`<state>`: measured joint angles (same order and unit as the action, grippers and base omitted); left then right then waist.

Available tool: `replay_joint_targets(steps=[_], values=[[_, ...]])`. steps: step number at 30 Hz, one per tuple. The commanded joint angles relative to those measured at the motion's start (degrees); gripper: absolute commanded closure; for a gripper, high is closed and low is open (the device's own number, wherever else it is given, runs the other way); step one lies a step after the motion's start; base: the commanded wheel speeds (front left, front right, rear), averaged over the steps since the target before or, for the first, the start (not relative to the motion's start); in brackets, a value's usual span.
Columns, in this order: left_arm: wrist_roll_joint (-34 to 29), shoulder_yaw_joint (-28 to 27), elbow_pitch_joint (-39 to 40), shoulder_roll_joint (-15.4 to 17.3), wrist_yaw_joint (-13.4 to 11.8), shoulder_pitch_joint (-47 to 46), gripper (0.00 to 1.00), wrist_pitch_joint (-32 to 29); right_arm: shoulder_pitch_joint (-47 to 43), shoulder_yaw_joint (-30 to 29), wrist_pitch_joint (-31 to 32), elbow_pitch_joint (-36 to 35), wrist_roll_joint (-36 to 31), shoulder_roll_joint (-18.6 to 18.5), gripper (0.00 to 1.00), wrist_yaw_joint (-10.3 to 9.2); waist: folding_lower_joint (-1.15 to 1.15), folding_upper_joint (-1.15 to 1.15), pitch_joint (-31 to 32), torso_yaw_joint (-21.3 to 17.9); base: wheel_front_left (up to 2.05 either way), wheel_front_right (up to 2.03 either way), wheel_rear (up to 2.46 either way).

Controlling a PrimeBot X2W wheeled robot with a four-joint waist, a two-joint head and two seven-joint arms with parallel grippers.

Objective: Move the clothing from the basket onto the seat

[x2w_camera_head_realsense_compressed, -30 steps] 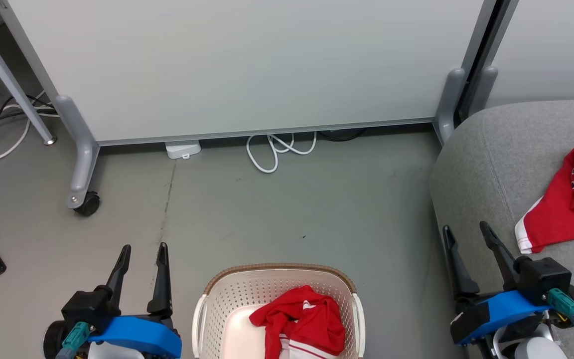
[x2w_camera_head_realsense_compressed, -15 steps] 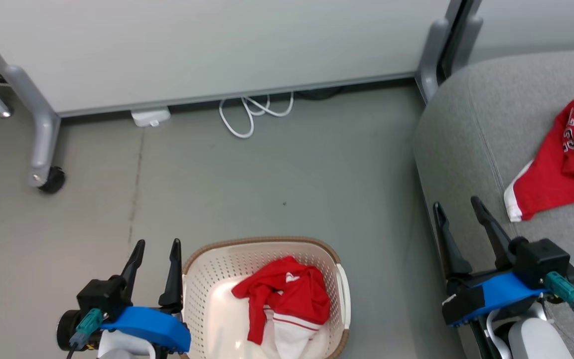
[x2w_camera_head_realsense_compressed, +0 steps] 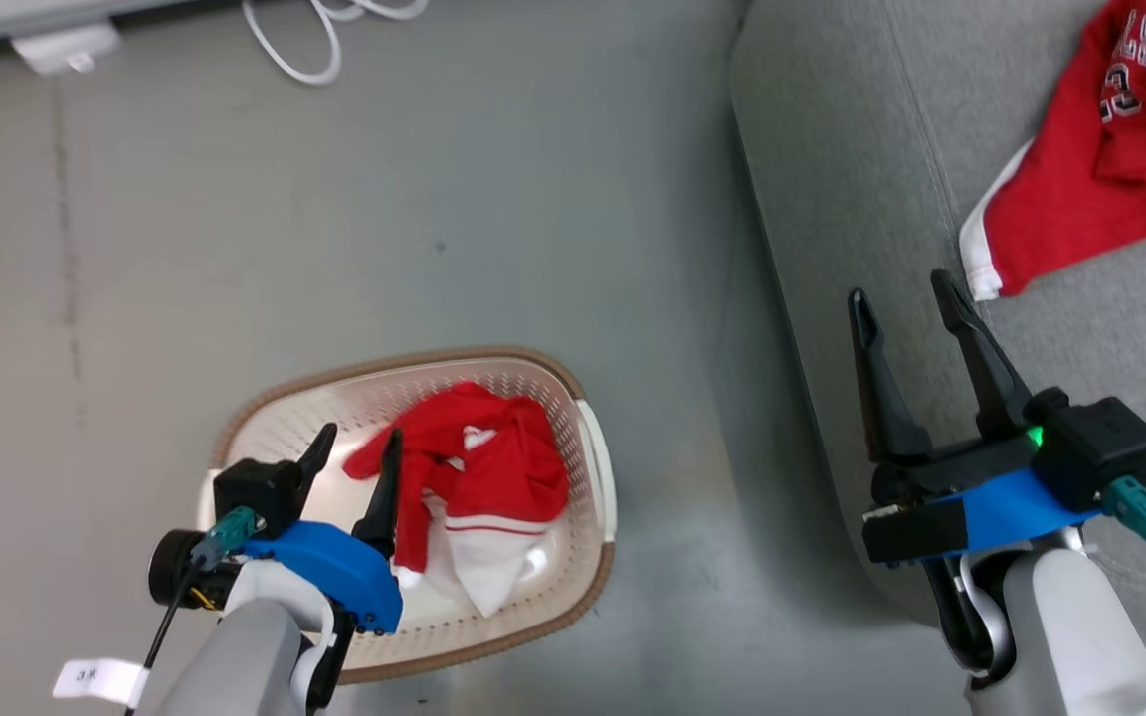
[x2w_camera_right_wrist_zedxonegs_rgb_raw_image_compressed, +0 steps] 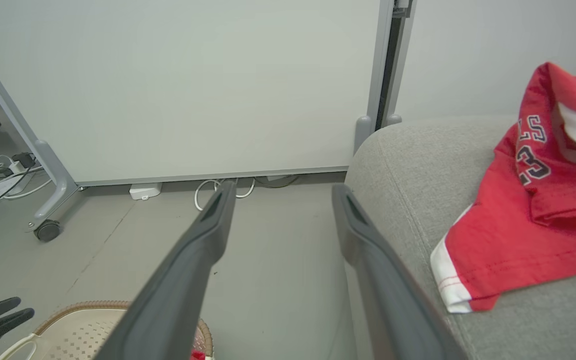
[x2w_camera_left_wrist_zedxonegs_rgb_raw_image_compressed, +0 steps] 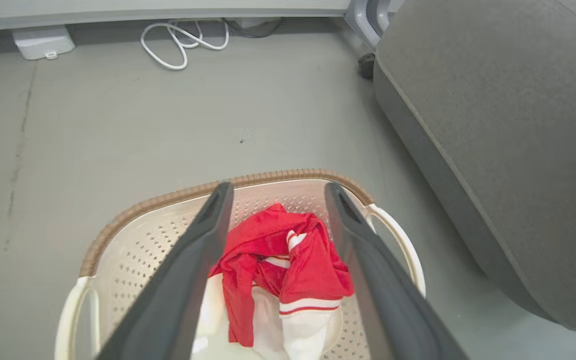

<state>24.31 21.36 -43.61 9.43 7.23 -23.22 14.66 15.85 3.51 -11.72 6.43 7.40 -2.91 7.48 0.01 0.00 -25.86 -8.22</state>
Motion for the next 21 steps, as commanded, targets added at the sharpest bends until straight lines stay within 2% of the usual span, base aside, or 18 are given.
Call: replay_joint_targets(steps=[1, 11, 21], values=[[0.30, 0.42, -0.56, 0.69, 0.38, -1.15, 0.00, -0.18, 0.83, 0.19, -0.32, -0.31, 0.55, 0.03, 0.00, 0.03, -0.01, 0.00, -5.39, -4.50, 0.00, 0.00, 0.00], [6.12, 8.18, -9.31, 3.57, 0.22, -10.25, 0.00, -2.28, 4.03, 2.19, -2.12, -1.87, 2.25, 0.04, 0.00, 0.03, -0.01, 0.00, -14.95, -9.46, 0.00, 0.00, 0.00], [11.10, 15.37, -14.61, 5.82, 0.22, -16.87, 0.00, -7.42, 5.96, 4.79, -3.01, -3.18, 3.88, 0.03, 0.00, 0.03, -0.01, 0.00, -21.78, -10.83, 0.00, 0.00, 0.00]])
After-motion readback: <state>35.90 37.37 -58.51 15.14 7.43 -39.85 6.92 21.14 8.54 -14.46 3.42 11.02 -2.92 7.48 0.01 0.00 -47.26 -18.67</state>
